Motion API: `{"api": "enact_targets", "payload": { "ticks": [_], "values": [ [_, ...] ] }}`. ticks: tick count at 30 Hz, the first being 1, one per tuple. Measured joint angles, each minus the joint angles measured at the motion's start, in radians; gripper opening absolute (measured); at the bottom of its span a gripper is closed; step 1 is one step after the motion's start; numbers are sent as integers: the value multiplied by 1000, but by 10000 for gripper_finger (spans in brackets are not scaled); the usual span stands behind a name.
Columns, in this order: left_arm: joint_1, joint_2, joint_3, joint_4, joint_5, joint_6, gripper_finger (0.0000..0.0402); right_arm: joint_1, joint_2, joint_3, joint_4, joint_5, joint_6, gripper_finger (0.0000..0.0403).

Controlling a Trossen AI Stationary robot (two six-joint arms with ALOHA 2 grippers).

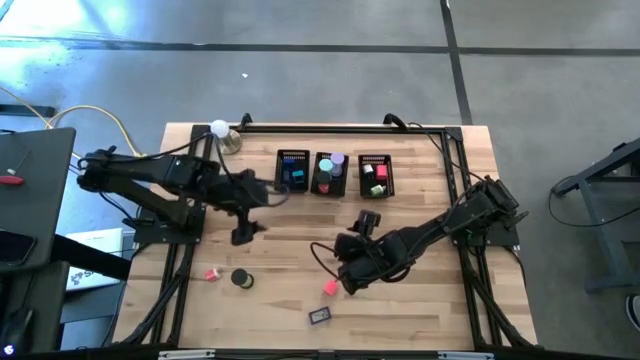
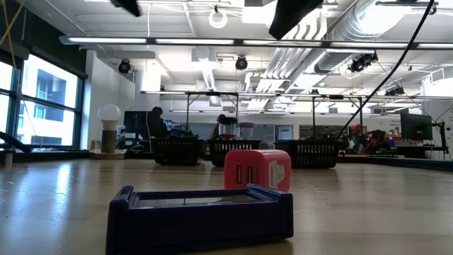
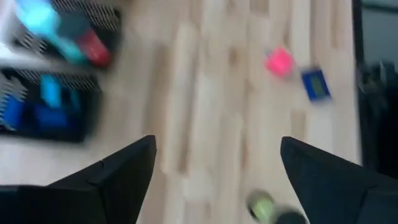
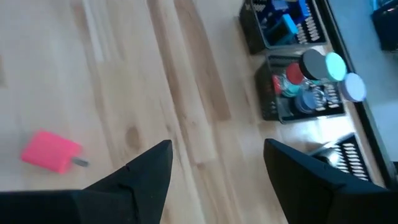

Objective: Pick & Place Office items
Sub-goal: Put the light green hourglass into the black bin

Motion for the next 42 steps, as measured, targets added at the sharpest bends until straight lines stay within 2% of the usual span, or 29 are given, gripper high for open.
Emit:
{"api": "enact_targets", "payload": {
  "ticks": [3,7,12,19,27,31,36,42],
  "values": [
    [-46,0,-4,-108,13,-132,339,0,0,0,53,-36,12,243],
    [-166,-1,-27,-169,-61,-280,340,3,0,0,93,-71,54,243],
    [-362,-1,-68,-163,-142,-438,340,9,0,0,132,-75,101,243],
    [-660,-1,-166,-145,-330,-655,340,36,0,0,205,-78,145,243],
    [-939,-1,-293,-101,-446,-936,340,66,0,0,338,-89,156,243],
    [-1074,-1,-347,-74,-574,-1065,340,76,0,0,395,-90,156,243],
    [-1164,-1,-427,5,-670,-1099,340,81,0,0,434,-86,156,243],
    [-1184,7,-485,118,-714,-1074,340,65,14,-2,460,-93,150,243]
  ]
}}
